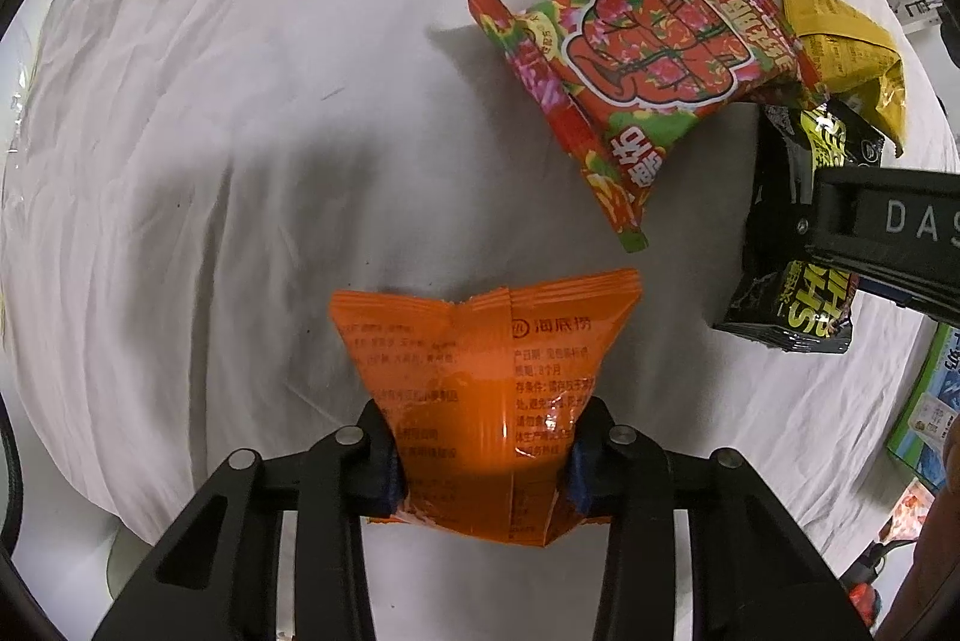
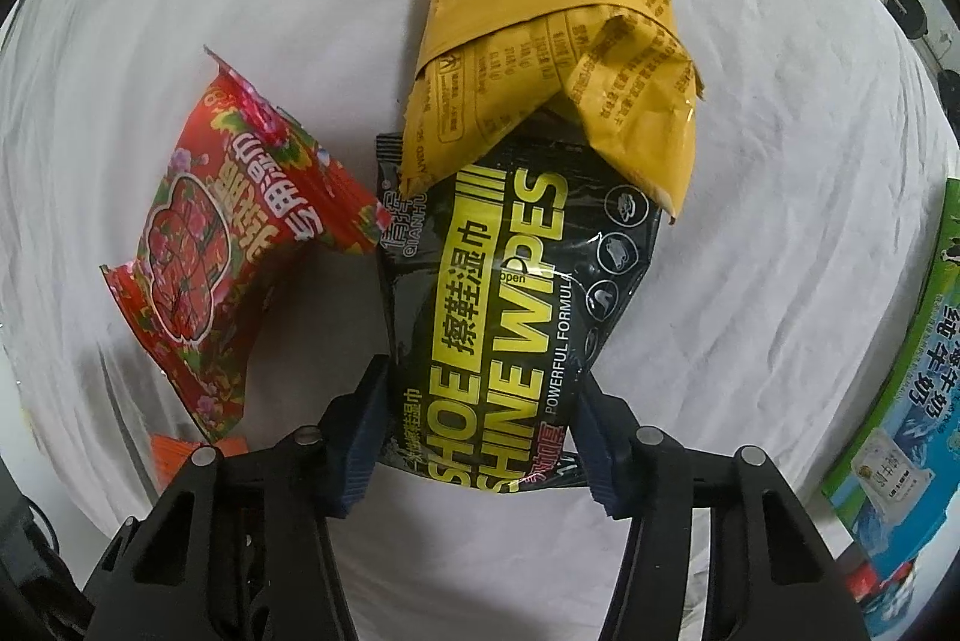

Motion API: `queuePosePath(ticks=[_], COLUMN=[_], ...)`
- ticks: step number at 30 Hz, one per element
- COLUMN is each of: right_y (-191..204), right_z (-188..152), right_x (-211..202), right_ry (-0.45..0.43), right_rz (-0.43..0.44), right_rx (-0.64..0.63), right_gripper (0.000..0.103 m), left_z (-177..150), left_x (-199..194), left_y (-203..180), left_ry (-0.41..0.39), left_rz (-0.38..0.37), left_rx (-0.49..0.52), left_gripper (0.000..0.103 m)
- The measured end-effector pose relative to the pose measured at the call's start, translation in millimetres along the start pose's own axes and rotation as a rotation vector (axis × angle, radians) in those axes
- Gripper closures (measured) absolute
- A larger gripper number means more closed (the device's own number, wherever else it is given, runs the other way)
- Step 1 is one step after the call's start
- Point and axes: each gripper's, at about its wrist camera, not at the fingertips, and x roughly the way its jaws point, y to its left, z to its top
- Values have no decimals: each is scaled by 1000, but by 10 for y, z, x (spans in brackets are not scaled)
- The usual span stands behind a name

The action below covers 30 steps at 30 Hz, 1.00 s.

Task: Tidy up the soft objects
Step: 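Grasp the orange pack with left tool while right grasps black wipes pack, then carry both packs into the box and open both tools to release them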

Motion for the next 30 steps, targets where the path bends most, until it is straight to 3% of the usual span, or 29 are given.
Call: queuePosePath(ticks=[9,17,24,30], right_y=[-22,-287,-619,-1006], right_z=[-267,-679,-1075,-1476], right_x=[-107,-334,-838,-1427], right_ry=[-22,-63,-155,-252], right_rz=[-7,51,124,211], right_rx=[-38,-66,-89,-81], right_gripper=[50,51,52,52], left_z=[-117,-276,-456,-674], left_x=[-345,-762,-1265,-1744], left_y=[2,-9,-99,-399], left_ry=[-62,-132,-206,-285], left_rz=[-19,-30,-69,-138], left_rx=[-6,3,40,99], left_gripper=[68,68,68,68])
